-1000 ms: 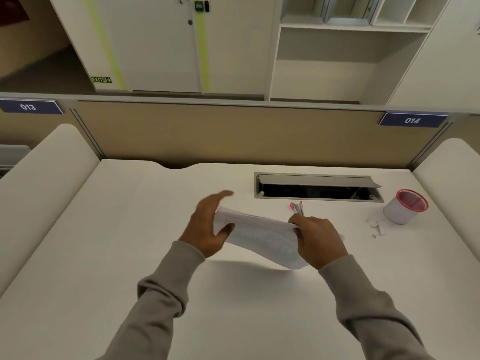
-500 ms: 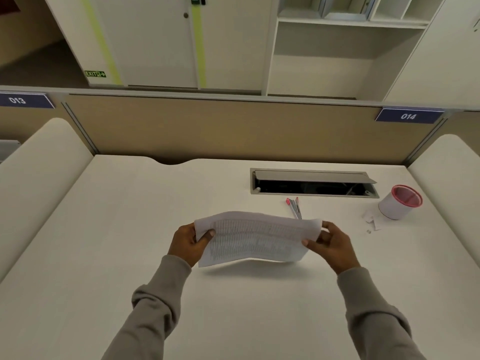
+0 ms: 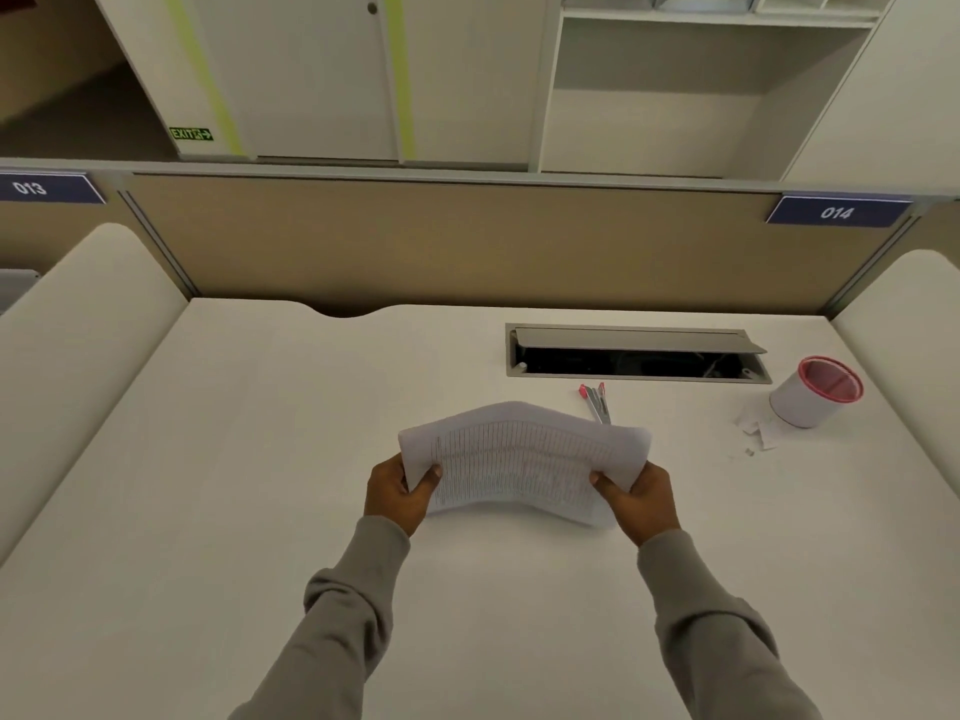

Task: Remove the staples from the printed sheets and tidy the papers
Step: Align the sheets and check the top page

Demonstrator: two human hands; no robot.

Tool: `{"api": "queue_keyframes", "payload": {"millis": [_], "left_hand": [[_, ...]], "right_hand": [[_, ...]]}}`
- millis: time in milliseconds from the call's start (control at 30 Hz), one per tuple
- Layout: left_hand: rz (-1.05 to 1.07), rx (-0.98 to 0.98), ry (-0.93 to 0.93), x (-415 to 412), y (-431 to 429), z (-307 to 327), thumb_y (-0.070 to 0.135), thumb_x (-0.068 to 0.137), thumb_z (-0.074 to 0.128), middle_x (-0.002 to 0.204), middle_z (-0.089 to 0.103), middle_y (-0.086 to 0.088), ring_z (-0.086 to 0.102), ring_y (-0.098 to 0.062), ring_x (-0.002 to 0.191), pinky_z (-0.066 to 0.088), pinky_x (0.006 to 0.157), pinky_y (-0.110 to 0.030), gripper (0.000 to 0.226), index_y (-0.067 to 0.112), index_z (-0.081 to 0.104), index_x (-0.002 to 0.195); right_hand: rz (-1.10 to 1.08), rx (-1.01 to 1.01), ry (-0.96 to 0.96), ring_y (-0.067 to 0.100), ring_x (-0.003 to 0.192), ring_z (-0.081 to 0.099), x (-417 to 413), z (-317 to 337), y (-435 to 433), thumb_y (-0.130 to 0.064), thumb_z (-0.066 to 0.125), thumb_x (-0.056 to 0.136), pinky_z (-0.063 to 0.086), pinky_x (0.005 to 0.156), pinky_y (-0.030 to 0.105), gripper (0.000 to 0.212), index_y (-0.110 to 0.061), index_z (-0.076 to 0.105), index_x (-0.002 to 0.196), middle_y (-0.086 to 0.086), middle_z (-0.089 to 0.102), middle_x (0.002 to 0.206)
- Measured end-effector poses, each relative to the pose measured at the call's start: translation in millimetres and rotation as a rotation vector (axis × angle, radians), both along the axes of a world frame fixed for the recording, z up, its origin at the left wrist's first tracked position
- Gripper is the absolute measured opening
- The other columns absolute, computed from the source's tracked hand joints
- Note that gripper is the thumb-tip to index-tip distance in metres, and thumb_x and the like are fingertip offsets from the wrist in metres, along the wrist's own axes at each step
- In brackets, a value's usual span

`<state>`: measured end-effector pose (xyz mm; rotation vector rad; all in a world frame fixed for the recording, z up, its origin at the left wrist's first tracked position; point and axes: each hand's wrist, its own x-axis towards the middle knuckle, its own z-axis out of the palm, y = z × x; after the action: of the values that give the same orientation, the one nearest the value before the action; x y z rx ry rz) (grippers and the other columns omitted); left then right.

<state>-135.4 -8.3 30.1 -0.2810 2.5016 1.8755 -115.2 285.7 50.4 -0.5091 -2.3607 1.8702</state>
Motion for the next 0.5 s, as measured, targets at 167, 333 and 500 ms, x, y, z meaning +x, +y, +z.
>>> {"api": "queue_keyframes", "payload": {"millis": [167,333,500], "left_hand": [[0.060,-0.008,0.014,-4,1,-6,0.009,0.087,0.073,0.087,0.069,-0.001,0.066,-0.012,0.082,0.051,0.070,-0.012,0.011,0.012,0.067,0.095],[0.054,-0.023,-0.062,0,4,-20,0.008,0.087,0.073,0.094,0.070,-0.007,0.067,-0.027,0.092,0.054,0.084,-0.034,0.013,0.010,0.068,0.099],[0.074,-0.051,-0.036,-2,4,-24,0.009,0.088,0.073,0.091,0.070,-0.008,0.067,-0.027,0.089,0.055,0.083,-0.036,0.010,0.011,0.067,0.096]], "right_hand": [[-0.021,0.057,0.077,0.021,0.085,0.065,-4,4,-1,0.001,0.073,0.083,0.052,0.066,0.006,0.023,-0.008,0.064,0.102,0.008,0.067,0.093],[-0.041,0.023,0.010,0.031,0.093,0.067,-2,-11,-8,0.001,0.074,0.082,0.051,0.081,0.031,0.021,-0.008,0.065,0.099,0.009,0.068,0.093],[-0.041,0.080,0.062,0.024,0.086,0.064,-7,-7,-7,-0.002,0.072,0.084,0.052,0.081,0.033,0.020,-0.009,0.064,0.100,0.008,0.067,0.092]]}}
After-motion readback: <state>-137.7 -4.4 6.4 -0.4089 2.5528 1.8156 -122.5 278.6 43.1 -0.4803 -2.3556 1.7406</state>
